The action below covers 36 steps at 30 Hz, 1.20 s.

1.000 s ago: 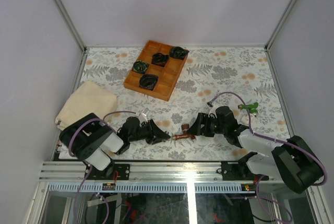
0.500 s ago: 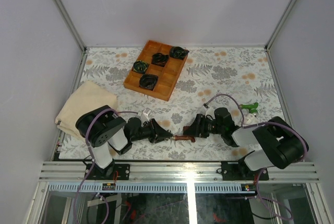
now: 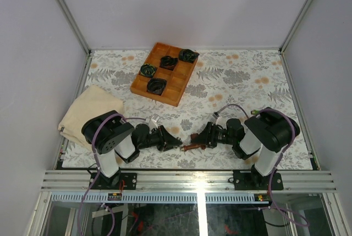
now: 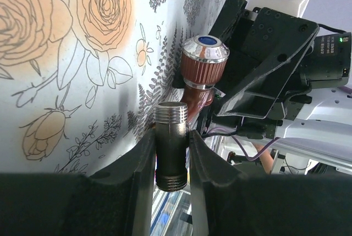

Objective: Install the water faucets

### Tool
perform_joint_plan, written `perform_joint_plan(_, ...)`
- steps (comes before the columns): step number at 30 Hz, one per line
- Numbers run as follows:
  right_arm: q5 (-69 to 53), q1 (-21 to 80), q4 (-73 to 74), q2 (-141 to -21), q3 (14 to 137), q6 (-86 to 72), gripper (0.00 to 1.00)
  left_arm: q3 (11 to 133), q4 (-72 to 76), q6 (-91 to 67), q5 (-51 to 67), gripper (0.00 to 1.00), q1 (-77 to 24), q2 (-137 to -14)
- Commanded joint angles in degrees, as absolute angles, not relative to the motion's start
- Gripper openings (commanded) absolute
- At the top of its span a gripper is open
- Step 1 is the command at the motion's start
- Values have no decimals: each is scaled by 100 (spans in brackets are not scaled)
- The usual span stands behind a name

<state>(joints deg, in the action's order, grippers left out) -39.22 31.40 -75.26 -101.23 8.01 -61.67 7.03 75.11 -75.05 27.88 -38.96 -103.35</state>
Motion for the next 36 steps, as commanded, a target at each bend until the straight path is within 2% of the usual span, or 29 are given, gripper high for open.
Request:
perform_joint_plan(1, -4027, 3235, -7564, -10036, 738, -6123, 55, 756, 7984, -7526, 2722, 0, -3922, -10201)
perform_joint_plan(5, -3899, 3279, -5883, -9179, 977, -5368, 47, 782, 7751, -7433, 2701, 0, -3922, -10041)
perform_joint_plan(8, -3817, 3378, -5160, -8711, 1099, -5081, 51, 774, 7782, -7442, 2669, 0, -3916, -10021)
perform_joint_plan(11, -3596, 3558, -5087, -8607, 1101, -5149, 52, 761, 7818, -7464, 2648, 0, -3922, -10035)
perform_joint_plan(17, -2854, 3901, -5500, -9020, 1073, -5720, 42, 681, 8034, -7567, 2655, 0, -3923, -10077)
perform_joint_plan(20, -2505, 3899, -5728, -9201, 941, -5978, 49, 608, 8012, -7559, 2638, 0, -3920, -9971)
perform_joint_plan(26, -2293, 3902, -5837, -9433, 981, -6167, 48, 541, 7707, -7413, 2600, 0, -3896, -9710)
perform_joint_plan(28, -2371, 3902, -5948, -9499, 1008, -6178, 43, 536, 7619, -7374, 2586, 0, -3880, -9622)
perform_joint_plan(32, -2459, 3891, -6644, -9621, 833, -6329, 21, 502, 7518, -7295, 2574, 0, -3785, -9415)
perform_joint_plan(34, -2357, 3892, -6700, -9370, 750, -6276, 12, 486, 7368, -7230, 2602, 0, -3690, -9251)
perform_joint_plan(36, -2050, 3894, -6420, -8892, 660, -6113, 8, 403, 7236, -7185, 2575, 0, -3600, -9036)
